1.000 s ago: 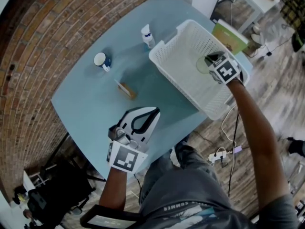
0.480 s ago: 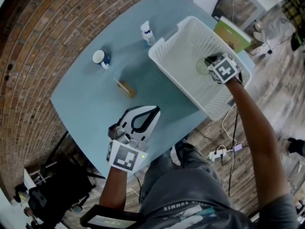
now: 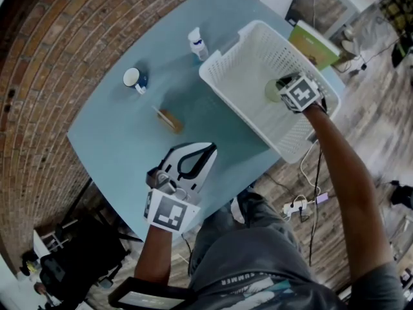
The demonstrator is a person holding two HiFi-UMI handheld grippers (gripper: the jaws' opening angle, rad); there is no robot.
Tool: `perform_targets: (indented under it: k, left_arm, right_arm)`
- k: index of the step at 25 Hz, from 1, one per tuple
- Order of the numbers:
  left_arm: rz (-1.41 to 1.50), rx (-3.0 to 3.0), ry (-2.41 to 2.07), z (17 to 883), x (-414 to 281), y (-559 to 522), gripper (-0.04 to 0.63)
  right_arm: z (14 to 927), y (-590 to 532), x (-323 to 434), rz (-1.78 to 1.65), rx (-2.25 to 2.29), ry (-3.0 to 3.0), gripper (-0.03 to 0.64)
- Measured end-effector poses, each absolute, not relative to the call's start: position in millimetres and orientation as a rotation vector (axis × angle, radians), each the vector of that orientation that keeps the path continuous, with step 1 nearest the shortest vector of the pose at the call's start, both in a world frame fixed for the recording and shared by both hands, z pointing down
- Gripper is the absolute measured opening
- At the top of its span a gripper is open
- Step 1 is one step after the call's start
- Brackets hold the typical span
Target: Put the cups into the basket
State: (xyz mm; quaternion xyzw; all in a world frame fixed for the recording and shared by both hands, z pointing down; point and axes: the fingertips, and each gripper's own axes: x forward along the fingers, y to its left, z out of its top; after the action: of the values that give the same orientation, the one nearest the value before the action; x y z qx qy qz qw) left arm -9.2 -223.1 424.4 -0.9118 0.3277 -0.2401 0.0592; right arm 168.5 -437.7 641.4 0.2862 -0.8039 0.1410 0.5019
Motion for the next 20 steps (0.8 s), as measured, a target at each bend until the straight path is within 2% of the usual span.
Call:
perform_targets:
  k: [8, 13, 20]
  left_arm:
    - [-0.713, -2.758, 0.991, 421, -11, -221, 0.014]
    - [-0.711, -2.758, 0.988, 419, -11, -219, 0.014]
    - [-0.689, -2.752, 0.979, 412, -12, -215, 0.014]
  right_arm:
    - [640, -440, 172, 0.338, 0.697, -1.939, 0.038]
    - [628, -442, 168, 0.352, 0.732, -1.980, 0.092]
    - [588, -448, 158, 0.266, 0.833, -2.073, 0.098]
